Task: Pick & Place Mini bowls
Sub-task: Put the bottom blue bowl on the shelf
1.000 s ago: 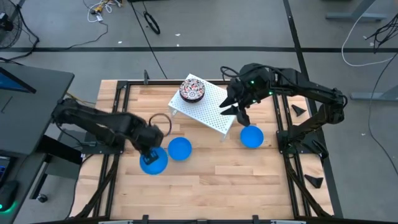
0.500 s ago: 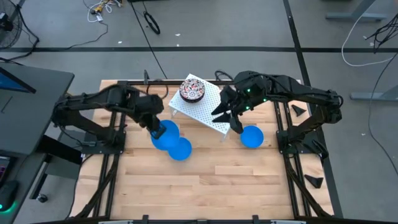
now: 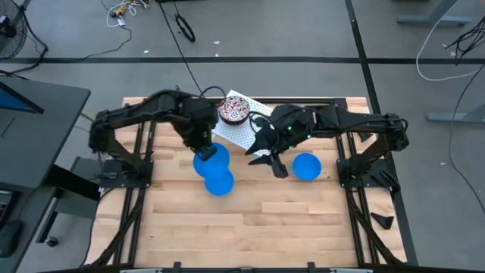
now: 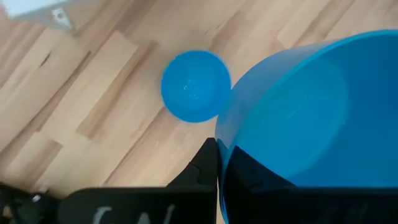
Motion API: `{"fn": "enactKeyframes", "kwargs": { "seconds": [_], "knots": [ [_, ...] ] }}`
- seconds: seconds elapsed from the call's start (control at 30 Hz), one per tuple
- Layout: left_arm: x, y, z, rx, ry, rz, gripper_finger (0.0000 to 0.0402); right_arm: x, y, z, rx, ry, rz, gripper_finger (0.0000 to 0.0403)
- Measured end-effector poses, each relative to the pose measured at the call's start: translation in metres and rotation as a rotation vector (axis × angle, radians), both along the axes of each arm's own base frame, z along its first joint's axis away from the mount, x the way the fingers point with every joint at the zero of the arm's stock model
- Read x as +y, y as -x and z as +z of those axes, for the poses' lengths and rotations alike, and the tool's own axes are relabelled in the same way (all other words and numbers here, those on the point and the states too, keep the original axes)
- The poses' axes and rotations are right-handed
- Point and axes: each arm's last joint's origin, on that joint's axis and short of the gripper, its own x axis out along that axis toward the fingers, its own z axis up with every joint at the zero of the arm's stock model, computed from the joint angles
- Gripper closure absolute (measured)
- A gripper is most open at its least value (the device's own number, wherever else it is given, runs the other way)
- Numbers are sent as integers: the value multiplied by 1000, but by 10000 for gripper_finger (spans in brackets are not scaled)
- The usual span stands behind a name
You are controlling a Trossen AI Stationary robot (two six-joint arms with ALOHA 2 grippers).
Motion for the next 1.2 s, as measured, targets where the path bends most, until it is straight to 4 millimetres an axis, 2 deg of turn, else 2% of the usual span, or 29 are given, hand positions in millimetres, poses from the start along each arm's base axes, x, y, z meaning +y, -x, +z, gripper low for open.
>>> {"fn": "enactKeyframes", "kwargs": {
  "seconds": [0.37,0.6,1.2],
  "knots": [
    [26,-51,0,-54,97,-26,398,23,-2,-4,-40,239,61,257],
    [28,-69,-8,-60,147,-65,398,31,-5,-14,13,277,98,257],
    [27,-70,-10,-58,155,-89,398,31,-4,-18,29,418,134,257]
  ]
}}
